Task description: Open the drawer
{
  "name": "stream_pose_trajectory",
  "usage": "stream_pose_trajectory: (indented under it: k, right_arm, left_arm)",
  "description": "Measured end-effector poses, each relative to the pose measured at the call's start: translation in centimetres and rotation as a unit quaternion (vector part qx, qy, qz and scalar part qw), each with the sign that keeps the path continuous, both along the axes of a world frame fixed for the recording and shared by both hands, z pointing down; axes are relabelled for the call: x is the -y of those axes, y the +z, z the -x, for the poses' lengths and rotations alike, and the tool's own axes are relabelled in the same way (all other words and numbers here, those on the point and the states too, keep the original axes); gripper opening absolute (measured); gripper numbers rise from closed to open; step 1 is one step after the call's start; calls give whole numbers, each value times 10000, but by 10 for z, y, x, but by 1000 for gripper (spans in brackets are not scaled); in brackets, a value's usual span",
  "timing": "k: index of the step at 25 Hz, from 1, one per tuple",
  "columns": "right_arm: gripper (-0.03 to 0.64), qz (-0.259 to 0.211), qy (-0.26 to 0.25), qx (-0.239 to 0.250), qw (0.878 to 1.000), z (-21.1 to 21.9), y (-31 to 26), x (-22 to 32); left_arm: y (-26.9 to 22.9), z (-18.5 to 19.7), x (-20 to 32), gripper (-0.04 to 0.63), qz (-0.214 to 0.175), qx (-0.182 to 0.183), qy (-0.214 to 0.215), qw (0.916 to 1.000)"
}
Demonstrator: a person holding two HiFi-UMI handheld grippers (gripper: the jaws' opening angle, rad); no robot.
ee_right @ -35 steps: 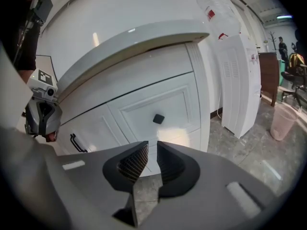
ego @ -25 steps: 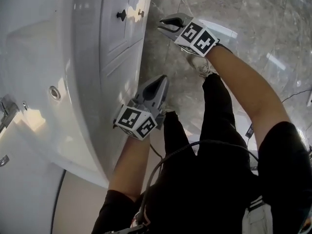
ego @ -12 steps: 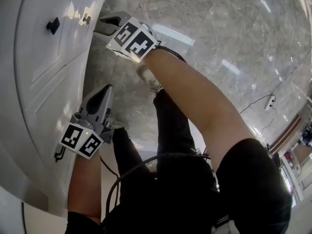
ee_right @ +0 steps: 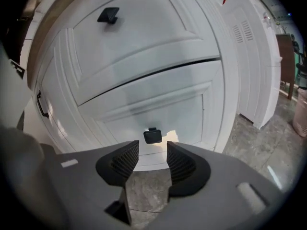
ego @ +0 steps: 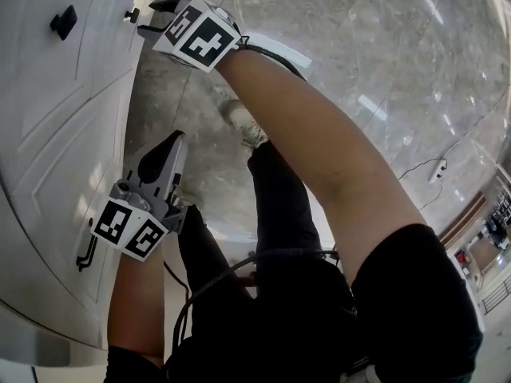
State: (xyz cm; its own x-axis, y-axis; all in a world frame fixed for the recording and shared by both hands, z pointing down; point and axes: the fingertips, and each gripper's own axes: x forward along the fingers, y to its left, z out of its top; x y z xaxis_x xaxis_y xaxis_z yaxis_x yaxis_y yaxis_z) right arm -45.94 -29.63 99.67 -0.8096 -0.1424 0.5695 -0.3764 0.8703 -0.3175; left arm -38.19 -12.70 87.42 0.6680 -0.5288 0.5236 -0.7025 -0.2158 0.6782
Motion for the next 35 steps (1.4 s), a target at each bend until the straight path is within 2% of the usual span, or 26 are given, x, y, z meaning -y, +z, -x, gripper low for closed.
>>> stream_pose_trajectory:
  k: [6,13,21,35]
  right_arm:
    - [152,-131,-273,-180,9994,33,15,9]
    - [140,-270,-339,-339,9985,39,18,11]
    - [138,-276,-79,-447,9986,32,15,12]
    - [138,-244,-72,-404,9989,-12,19,-9]
  left_arm:
    - [-2,9,0,0,-42,-40,-7,10000]
    - [-9,11,-1,0,-46,-127,73,9999]
    - [-15,11,-2,0,-47,-67,165,9998]
    - [-15,5,-10,0,-33,35,180,9998]
